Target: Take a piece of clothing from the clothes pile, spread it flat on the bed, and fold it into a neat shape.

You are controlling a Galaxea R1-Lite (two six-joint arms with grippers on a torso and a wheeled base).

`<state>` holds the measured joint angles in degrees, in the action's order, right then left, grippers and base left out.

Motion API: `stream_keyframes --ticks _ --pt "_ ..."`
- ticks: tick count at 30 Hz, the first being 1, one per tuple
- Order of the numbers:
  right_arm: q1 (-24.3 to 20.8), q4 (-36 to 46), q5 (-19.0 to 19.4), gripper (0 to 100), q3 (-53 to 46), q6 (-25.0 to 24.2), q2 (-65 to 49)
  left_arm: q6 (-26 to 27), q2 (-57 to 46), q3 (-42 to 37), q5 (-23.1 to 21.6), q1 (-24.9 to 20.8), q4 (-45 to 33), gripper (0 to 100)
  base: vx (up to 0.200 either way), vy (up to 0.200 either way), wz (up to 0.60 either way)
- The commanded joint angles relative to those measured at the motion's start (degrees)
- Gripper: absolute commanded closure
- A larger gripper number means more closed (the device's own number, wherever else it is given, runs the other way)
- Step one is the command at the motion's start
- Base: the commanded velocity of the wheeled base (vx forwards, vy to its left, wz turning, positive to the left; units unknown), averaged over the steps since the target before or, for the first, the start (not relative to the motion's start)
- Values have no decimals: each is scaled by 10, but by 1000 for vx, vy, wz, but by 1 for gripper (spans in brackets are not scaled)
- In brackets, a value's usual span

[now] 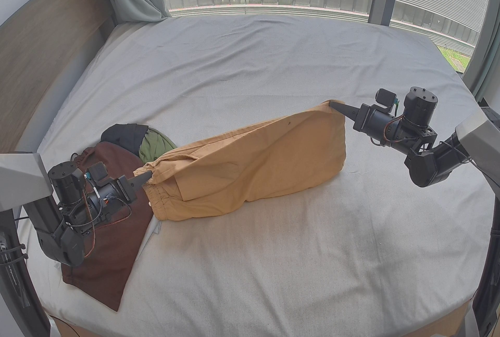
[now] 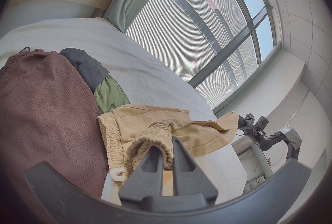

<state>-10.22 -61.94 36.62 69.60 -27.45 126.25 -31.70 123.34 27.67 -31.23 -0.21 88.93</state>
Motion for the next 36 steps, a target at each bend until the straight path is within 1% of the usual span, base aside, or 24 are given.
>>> stream_keyframes --ticks 1,7,11,17,18,25,32,36 --pt "2 3 -1 100 26 -1 30 -6 10 14 6 0 0 100 0 0 0" --pt "1 26 -4 100 63 -2 52 -7 39 34 6 0 0 100 0 0 0" --pt "-2 31 -21 100 94 -2 70 -9 51 53 7 2 0 100 0 0 0" --pt "-5 45 -22 100 127 -1 86 -20 58 68 8 8 0 100 0 0 0" --pt "-6 58 -22 100 144 -2 94 -28 60 73 8 11 0 100 0 0 0" --pt "-7 96 -23 100 205 -2 123 -36 84 106 20 20 0 100 0 0 0" --pt "-12 133 -42 100 284 -1 166 -51 95 126 20 20 0 100 0 0 0" --pt "-16 149 -43 100 306 -2 175 -51 104 132 20 19 0 100 0 0 0"
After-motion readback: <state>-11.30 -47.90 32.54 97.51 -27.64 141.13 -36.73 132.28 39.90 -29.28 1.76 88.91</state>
